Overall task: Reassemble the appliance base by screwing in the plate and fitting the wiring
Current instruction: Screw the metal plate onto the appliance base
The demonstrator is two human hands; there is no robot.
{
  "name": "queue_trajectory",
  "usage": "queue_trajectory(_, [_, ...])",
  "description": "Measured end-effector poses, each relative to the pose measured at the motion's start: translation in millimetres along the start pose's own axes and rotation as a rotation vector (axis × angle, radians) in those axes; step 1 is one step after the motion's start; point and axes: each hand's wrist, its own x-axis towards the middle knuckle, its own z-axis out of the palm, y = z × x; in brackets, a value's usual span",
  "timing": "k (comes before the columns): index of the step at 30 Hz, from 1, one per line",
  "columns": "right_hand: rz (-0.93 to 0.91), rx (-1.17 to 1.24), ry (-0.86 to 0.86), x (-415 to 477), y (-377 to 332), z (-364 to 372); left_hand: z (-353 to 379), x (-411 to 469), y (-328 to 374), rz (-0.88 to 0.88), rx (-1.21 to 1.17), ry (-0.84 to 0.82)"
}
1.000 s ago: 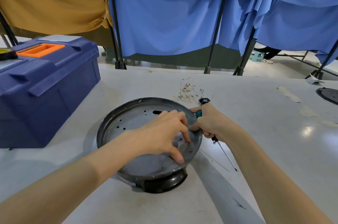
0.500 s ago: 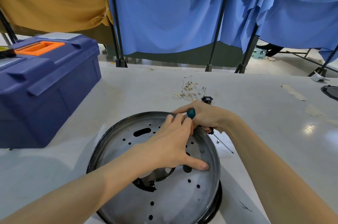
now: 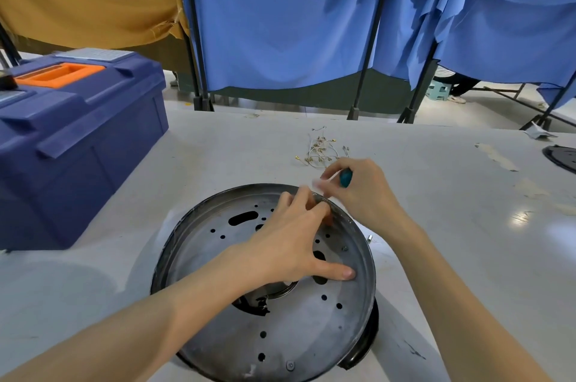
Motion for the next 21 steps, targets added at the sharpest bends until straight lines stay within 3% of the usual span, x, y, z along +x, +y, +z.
queue_trajectory(3, [0.001, 0.243, 0.372, 3.0, -16.4, -16.5, 0.6, -0.9, -1.1, -0.003, -0.027, 0.004])
queue_trajectory(6, [0.112, 0.837, 0.57, 1.8, -33.7, -45.1, 0.2, -1.9, -0.3, 0.001, -0.052, 0.006])
queue_trajectory(8, [0.147, 1.05, 0.538, -2.5, -39.6, -53.7, 0.1, -2.0, -0.6, -0.005, -0.059, 0.002])
queue_trajectory(13, [0.129, 1.165, 0.47, -8.0, -47.6, -64.6, -0.4, -1.8, 0.0, -0.01, -0.064, -0.008])
queue_trajectory(21, [0.207, 1.088, 0.32, -7.6, -44.9, -35.8, -0.1, -1.8, 0.2, -0.024, -0.051, -0.016])
